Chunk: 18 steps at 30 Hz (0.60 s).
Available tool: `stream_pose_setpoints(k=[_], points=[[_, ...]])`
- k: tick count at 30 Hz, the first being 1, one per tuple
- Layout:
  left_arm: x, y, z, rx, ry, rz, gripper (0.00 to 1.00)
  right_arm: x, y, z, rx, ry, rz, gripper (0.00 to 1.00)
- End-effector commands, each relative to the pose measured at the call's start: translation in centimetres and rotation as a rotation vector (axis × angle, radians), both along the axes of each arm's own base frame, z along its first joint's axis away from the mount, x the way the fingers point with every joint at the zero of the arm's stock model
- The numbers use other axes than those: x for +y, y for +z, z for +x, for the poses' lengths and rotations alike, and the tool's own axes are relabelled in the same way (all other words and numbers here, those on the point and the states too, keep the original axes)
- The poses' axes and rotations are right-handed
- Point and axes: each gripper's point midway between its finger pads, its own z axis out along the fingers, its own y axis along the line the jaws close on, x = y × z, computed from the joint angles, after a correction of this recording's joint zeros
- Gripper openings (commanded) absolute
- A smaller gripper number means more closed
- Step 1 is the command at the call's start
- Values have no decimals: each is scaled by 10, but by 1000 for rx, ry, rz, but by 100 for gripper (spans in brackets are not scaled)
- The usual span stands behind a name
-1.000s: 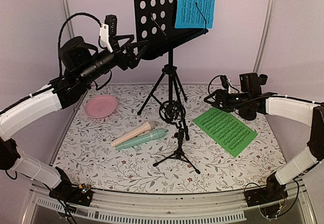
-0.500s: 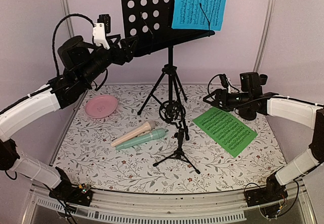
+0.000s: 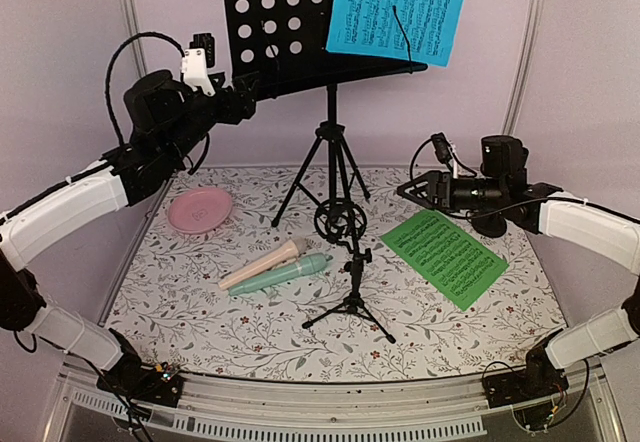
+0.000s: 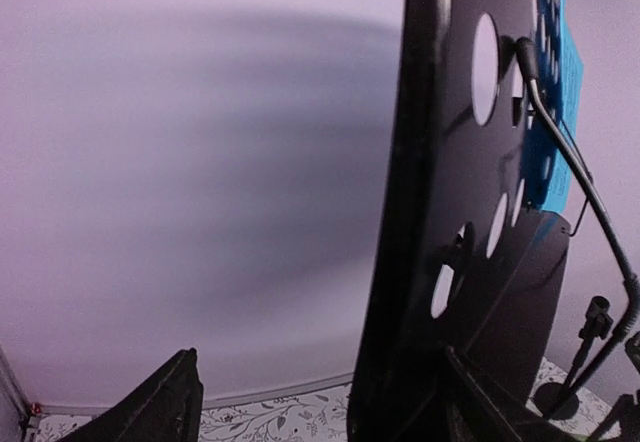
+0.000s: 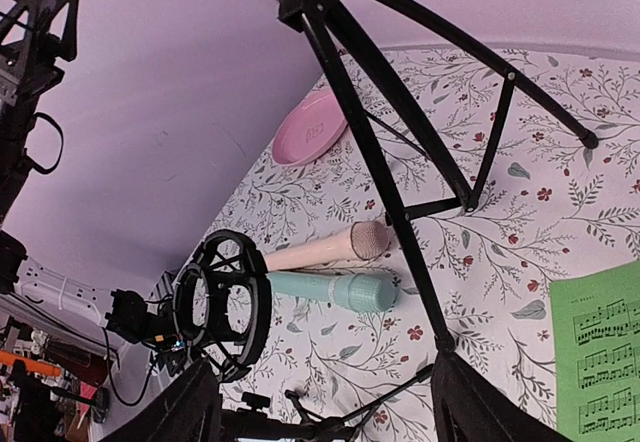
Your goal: Pack up the instrument practice props
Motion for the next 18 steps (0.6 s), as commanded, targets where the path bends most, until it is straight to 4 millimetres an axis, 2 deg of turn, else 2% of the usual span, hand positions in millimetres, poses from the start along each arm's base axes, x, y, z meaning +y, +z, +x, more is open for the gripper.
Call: stream_pose_setpoints(k=[1,7,11,14,15,18], points=[[20,-20,20,52,64,13,81,5,25,-17,-123,60,32,74],[31,-19,20,40,68,-4,82,-3,44,-31,-280,46,44,76],[37,-19,22,40,61,-11,82,-14,55,-31,-350,-16,28,79],[27,-15,16,12,-16,-8,82,-22,66,-32,-397,-56,24,80],[9,-9,0,-45,-150,25,81,-27,81,-37,-448,-66,23,80],[-9,2,-24,-129,-301,46,78,-29,101,-43,-494,-64,40,80]])
